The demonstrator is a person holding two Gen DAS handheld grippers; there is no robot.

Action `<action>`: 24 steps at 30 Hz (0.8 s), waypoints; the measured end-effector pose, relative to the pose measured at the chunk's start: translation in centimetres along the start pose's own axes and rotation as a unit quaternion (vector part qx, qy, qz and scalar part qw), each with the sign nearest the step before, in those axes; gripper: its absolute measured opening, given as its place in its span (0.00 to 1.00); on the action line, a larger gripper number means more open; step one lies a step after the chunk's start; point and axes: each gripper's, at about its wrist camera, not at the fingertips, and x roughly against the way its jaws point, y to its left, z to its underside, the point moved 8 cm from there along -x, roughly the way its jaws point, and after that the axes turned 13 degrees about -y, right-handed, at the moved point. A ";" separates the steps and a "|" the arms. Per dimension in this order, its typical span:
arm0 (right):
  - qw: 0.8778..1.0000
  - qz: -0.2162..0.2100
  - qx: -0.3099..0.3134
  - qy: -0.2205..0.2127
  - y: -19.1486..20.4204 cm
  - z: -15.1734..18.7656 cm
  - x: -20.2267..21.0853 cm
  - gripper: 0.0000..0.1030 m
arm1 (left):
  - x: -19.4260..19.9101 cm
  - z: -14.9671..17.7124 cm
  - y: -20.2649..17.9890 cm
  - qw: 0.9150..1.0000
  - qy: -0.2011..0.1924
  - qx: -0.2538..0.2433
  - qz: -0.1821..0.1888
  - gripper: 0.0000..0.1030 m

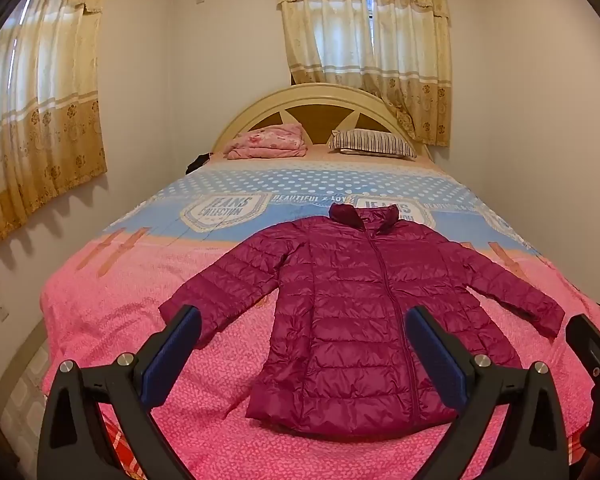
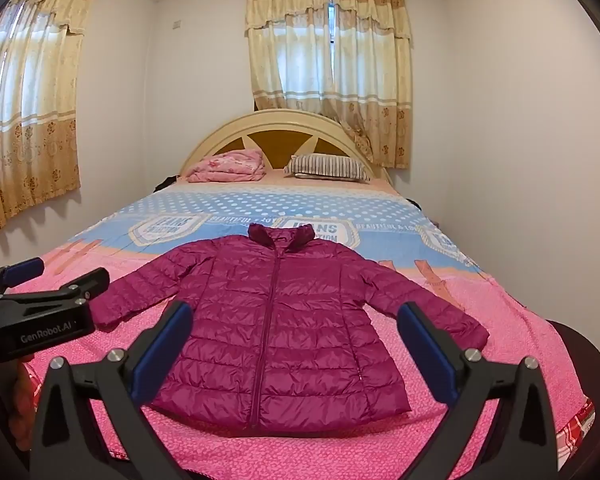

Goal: Fold large clothes

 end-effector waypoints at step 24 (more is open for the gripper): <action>1.000 -0.002 -0.004 0.009 -0.2 0.4 -0.2 1.00 | -0.2 0.1 0.3 1.000 0.003 0.015 0.002 0.99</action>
